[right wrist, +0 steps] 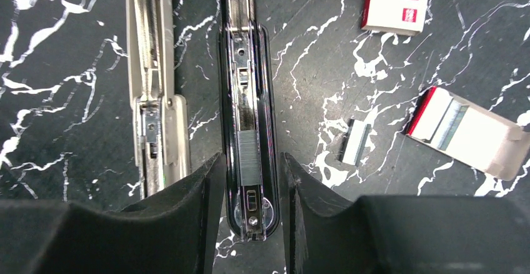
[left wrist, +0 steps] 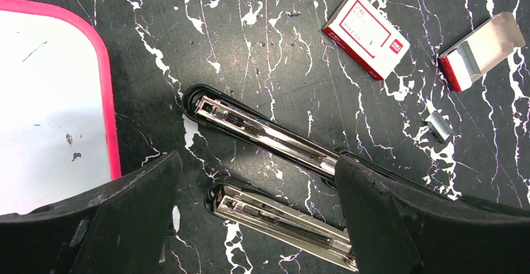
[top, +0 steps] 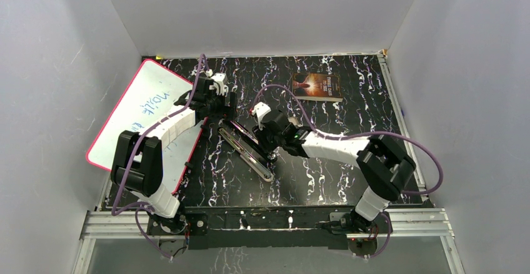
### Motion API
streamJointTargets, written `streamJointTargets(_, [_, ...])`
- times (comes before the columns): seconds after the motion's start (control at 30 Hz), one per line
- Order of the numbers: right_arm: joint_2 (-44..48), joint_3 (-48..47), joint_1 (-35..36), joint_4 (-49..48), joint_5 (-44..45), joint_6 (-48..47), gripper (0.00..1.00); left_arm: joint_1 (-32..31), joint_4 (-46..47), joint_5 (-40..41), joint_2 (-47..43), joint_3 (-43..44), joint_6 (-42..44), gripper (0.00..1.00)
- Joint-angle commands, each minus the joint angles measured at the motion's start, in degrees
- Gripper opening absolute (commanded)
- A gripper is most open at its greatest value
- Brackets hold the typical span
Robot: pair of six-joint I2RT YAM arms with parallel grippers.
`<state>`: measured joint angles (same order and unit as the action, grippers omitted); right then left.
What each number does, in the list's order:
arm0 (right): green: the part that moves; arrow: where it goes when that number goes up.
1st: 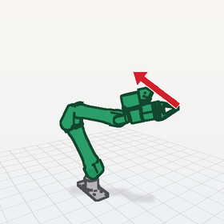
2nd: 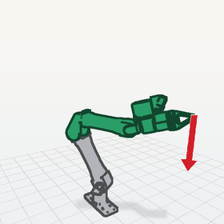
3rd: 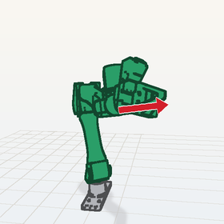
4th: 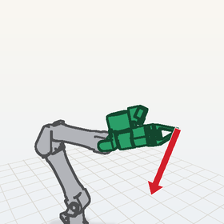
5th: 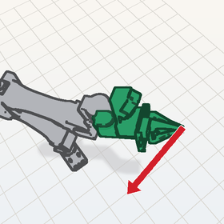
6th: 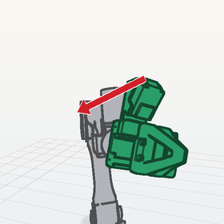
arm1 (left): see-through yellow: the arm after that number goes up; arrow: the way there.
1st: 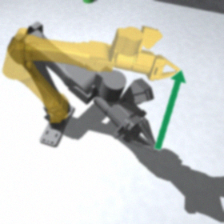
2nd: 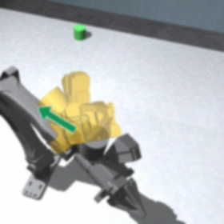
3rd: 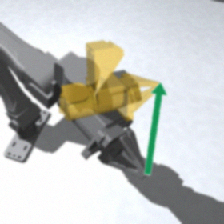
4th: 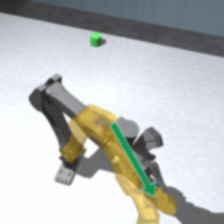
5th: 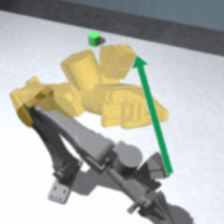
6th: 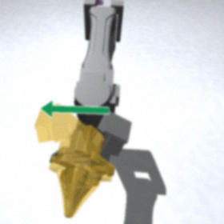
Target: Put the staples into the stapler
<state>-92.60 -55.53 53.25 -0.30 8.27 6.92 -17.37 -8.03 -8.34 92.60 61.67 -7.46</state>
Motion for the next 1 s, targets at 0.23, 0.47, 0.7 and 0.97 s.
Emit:
streamJointTargets(0.23, [-4.6, -3.8, -0.5, -4.9, 1.5, 1.5, 0.37, 0.2, -1.0, 0.0, -0.2, 1.8, 0.5, 0.91])
streamJointTargets(0.47, [-4.9, -3.3, -0.8, -6.2, 2.4, 2.4, 0.36, 0.2, -1.0, -0.1, -0.2, 1.8, 0.5, 0.92])
streamJointTargets(0.7, [-6.5, -4.3, -0.9, -5.5, 2.7, 2.2, 0.35, 0.2, -1.0, -0.1, -0.1, 1.8, 0.5, 0.91])
streamJointTargets(0.97, [-8.7, -5.0, -0.9, -3.0, 3.6, 2.0, 0.33, 0.2, -1.0, -0.1, -0.2, 1.8, 0.5, 0.91])
